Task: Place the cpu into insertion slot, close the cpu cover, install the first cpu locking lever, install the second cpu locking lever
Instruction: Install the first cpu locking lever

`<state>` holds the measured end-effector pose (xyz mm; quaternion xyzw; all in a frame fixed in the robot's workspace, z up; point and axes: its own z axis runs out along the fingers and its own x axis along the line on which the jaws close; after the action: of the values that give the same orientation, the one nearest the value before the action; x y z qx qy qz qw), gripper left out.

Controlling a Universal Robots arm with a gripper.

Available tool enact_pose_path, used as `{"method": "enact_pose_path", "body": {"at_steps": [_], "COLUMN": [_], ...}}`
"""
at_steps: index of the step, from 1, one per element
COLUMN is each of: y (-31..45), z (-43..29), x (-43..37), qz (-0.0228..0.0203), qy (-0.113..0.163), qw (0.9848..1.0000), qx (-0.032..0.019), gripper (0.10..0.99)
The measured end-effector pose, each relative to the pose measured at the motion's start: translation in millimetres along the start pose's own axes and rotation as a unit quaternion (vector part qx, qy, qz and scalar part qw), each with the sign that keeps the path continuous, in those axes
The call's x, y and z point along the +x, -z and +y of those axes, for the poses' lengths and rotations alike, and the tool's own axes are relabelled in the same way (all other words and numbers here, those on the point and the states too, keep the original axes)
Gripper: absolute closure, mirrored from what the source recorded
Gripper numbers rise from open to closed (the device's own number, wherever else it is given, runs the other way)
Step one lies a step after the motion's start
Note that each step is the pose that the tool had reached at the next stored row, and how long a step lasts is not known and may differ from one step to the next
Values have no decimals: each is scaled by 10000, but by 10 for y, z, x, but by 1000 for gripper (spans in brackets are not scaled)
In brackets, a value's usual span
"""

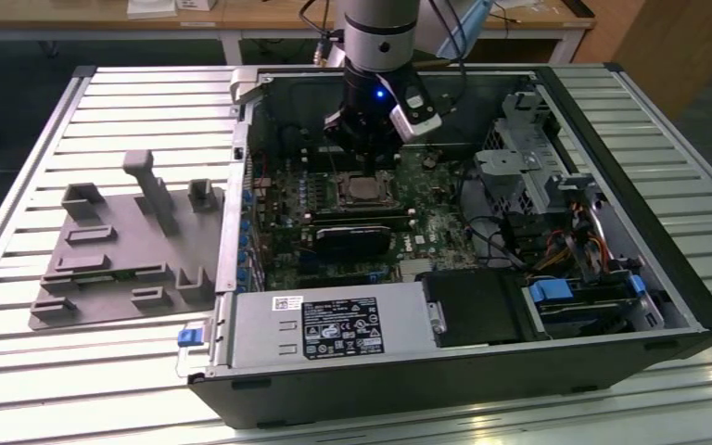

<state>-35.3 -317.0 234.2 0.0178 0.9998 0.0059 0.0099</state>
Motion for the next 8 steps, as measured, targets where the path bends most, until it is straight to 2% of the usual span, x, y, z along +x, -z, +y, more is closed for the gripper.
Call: {"method": "enact_pose_path", "body": {"at_steps": [8], "y": [0], "z": [0], "x": [0], "qz": [0], "qy": [0], "qw": [10000], "qx": [1], "gripper": [984]}}
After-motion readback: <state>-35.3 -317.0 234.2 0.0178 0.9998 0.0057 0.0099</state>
